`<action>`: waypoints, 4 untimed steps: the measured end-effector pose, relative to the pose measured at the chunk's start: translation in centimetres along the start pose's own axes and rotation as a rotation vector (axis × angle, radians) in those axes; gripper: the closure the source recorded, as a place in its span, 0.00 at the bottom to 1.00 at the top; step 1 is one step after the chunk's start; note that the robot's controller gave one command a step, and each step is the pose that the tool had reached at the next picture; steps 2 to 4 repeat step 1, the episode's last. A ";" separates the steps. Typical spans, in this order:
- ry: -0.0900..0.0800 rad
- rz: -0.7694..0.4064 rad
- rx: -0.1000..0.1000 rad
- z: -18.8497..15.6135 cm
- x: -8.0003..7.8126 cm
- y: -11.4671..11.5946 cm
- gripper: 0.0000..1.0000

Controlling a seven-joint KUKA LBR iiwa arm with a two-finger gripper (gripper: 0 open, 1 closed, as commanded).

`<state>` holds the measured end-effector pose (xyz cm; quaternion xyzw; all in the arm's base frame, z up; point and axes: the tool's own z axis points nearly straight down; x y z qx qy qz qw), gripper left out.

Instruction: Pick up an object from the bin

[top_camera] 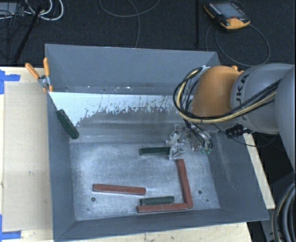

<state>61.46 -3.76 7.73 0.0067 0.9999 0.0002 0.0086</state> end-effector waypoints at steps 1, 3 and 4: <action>0.009 -0.039 0.001 -16.8 -0.2 -0.3 1.00; 0.009 -0.039 0.001 -16.8 -0.2 -0.3 1.00; 0.009 -0.039 0.001 -16.8 -0.2 -0.3 1.00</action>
Offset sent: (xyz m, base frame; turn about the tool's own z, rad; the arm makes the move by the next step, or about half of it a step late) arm 0.0000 0.0000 0.0000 0.0000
